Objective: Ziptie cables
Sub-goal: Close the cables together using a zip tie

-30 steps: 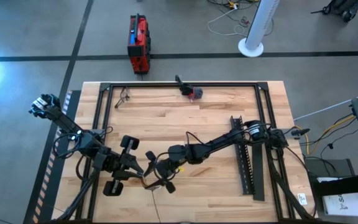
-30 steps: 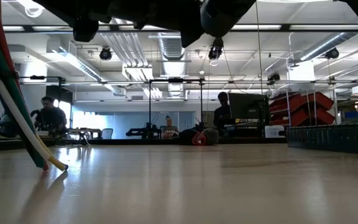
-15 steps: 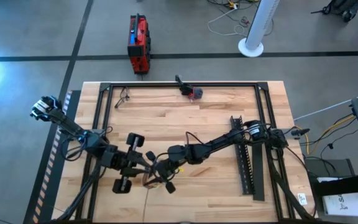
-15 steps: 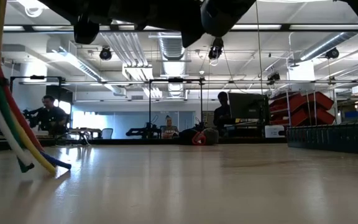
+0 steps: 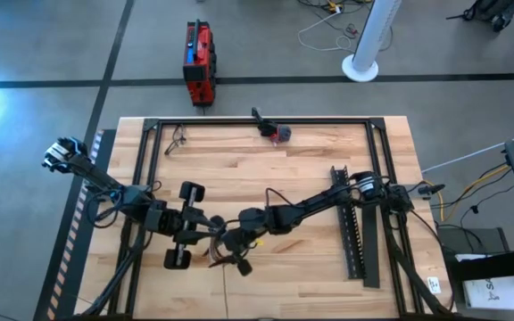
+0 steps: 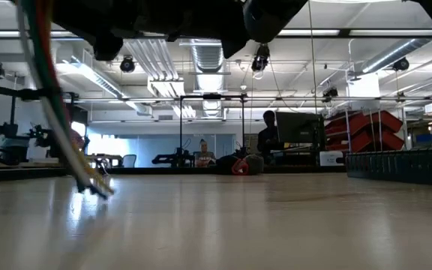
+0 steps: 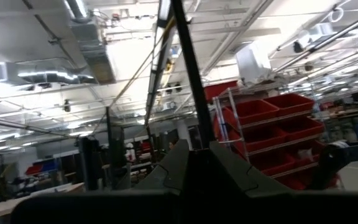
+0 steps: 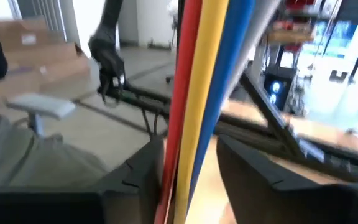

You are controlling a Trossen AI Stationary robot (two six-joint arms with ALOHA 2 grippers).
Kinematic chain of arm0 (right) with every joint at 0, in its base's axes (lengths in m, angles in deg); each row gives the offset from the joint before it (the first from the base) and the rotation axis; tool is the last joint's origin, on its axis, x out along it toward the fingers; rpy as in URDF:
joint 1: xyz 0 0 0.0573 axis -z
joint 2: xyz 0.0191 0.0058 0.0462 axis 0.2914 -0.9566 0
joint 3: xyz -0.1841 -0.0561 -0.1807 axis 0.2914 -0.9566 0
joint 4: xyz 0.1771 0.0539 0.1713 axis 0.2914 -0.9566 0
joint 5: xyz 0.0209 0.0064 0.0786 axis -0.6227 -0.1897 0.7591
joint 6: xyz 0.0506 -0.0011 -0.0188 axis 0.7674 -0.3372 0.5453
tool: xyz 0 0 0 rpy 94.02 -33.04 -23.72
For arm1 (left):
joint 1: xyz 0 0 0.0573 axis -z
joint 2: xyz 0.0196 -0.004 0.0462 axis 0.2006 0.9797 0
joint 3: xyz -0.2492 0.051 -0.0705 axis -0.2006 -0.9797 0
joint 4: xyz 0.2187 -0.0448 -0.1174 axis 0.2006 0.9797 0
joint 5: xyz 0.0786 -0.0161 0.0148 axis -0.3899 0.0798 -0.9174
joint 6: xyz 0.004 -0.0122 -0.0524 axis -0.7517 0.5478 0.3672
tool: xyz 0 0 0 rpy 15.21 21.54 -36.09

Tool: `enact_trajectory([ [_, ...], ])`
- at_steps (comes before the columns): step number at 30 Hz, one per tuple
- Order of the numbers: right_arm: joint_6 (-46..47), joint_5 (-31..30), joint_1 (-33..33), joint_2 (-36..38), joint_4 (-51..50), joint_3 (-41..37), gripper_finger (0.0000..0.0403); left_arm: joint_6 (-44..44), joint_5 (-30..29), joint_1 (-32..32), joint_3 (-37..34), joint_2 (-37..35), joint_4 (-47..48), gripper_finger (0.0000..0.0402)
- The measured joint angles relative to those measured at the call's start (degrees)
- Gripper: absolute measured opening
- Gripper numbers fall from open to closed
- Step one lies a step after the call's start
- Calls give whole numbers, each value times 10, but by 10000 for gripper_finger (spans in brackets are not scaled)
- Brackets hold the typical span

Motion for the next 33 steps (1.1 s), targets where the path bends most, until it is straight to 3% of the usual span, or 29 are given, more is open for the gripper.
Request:
enact_trajectory([
  [6, -61, -52, 6, 51, -134, 0, 181, -29, -55, 10, 0, -23, 5, 29],
  [12, -72, -151, -3, 93, -259, 0, 192, -40, -78, 10, 0, -34, 6, 29],
  [19, -60, -170, -8, 119, -375, 0, 193, -59, -113, 10, 0, -38, 3, 29],
  [24, -27, -171, -17, 116, -386, 0, 193, -75, -145, 10, 0, -38, 0, 29],
  [28, 62, -237, -21, 98, -372, 0, 193, -90, -167, 10, 0, -38, -13, 29],
  [33, 106, -294, -36, 71, -329, -1, 193, -117, -200, 10, 0, -39, -26, 29],
])
